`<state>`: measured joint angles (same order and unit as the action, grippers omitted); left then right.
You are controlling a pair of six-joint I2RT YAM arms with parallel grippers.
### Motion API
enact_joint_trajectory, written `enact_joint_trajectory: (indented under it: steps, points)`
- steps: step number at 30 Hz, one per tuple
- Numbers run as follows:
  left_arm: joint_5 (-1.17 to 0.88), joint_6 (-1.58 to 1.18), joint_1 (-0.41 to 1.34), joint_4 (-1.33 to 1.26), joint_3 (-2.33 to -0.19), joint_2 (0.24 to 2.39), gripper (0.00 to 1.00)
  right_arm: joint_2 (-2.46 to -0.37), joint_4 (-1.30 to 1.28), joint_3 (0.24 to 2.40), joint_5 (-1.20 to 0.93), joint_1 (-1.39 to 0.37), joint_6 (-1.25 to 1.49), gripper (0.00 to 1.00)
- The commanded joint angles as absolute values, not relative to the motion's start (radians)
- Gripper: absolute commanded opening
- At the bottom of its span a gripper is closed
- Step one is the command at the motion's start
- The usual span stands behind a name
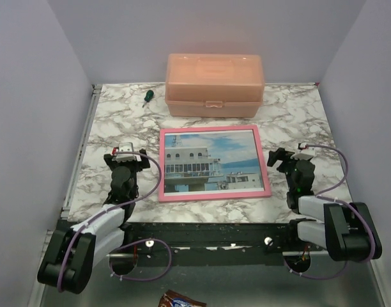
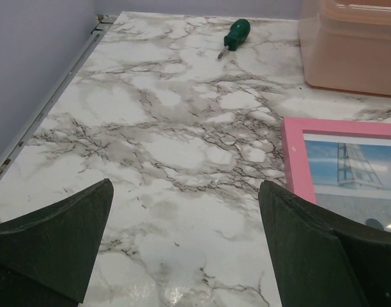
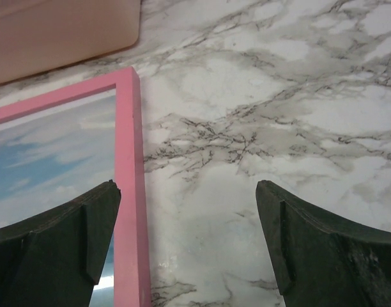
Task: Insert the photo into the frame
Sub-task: Reset both arms
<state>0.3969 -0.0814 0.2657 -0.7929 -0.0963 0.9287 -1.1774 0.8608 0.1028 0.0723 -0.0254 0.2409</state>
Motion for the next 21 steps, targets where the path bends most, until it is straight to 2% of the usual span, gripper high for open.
enact_joint_trajectory:
  steps: [1, 4, 8, 10, 12, 14, 17, 21]
  points:
    - [0.385, -0.006, 0.228, -1.104, -0.101, 1.045, 0.98, -1.273, 1.146, 0.110, 0.144, -0.030, 0.190, 0.95]
    - [0.368, 0.050, 0.203, -1.136, -0.140, 1.125, 0.98, -1.360, 1.250, 0.124, 0.135, -0.029, 0.184, 0.95]
    - [0.322, 0.044, 0.148, -1.422, -0.103, 1.324, 0.98, -1.564, 1.452, 0.126, 0.127, -0.030, 0.172, 0.96]
    - [0.303, 0.024, 0.145, -1.282, -0.155, 1.291, 0.98, -1.659, 1.572, 0.138, 0.119, -0.030, 0.160, 0.97]
    - [0.263, 0.005, 0.112, -1.170, -0.204, 1.293, 0.98, -1.582, 1.342, 0.184, 0.099, -0.030, 0.151, 0.97]
    - [0.262, 0.005, 0.107, -1.149, -0.203, 1.283, 0.99, -1.638, 1.359, 0.232, 0.090, -0.032, 0.149, 0.99]
    - [0.262, 0.006, 0.108, -1.163, -0.204, 1.289, 0.98, -1.617, 1.251, 0.262, -0.024, -0.032, 0.103, 1.00]
    - [0.262, 0.005, 0.108, -1.159, -0.204, 1.288, 0.99, -1.622, 1.265, 0.263, -0.015, -0.032, 0.109, 1.00]
